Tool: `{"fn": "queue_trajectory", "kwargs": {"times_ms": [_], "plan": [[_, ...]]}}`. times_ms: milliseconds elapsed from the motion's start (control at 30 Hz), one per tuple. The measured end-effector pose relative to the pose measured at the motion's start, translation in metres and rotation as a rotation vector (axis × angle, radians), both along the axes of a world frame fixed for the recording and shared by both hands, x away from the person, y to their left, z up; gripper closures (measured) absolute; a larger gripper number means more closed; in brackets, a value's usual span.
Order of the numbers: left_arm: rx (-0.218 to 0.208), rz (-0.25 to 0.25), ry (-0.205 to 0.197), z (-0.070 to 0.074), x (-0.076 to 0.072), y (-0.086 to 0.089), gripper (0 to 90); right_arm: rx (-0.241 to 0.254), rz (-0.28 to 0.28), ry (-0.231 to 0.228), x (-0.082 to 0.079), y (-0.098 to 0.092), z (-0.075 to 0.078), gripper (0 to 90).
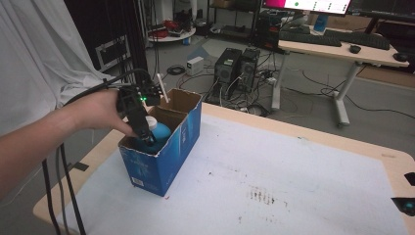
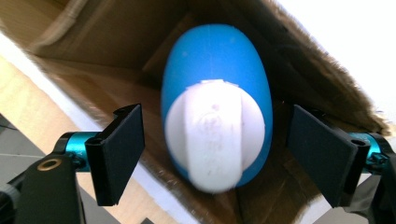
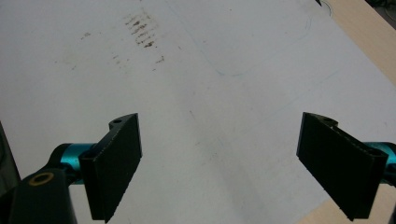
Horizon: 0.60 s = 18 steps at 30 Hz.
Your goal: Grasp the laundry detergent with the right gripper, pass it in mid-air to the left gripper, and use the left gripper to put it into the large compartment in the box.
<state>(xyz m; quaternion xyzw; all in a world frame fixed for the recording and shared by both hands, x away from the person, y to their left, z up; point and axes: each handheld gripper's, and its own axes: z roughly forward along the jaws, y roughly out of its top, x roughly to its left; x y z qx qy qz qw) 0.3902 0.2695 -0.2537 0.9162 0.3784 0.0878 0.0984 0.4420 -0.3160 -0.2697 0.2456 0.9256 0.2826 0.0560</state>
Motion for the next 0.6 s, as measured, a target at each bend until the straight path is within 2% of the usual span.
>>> {"fn": "queue_trajectory", "kwargs": {"times_ms": [200, 300, 467, 600], "plan": [[-0.002, -0.028, -0.042, 0.023, -0.001, -0.005, 19.8, 0.001, -0.004, 0.001, -0.004, -0.002, 0.001, 13.7], [0.004, -0.066, -0.057, 0.033, 0.000, -0.013, 19.8, -0.001, -0.002, 0.000, -0.006, -0.002, 0.001, 13.7], [-0.010, -0.136, -0.067, 0.042, 0.008, -0.038, 19.8, -0.010, 0.018, -0.004, -0.011, 0.005, 0.004, 13.7], [-0.020, -0.205, -0.078, 0.047, 0.014, -0.064, 19.8, -0.013, 0.031, -0.007, -0.016, 0.010, 0.006, 13.7]]}}
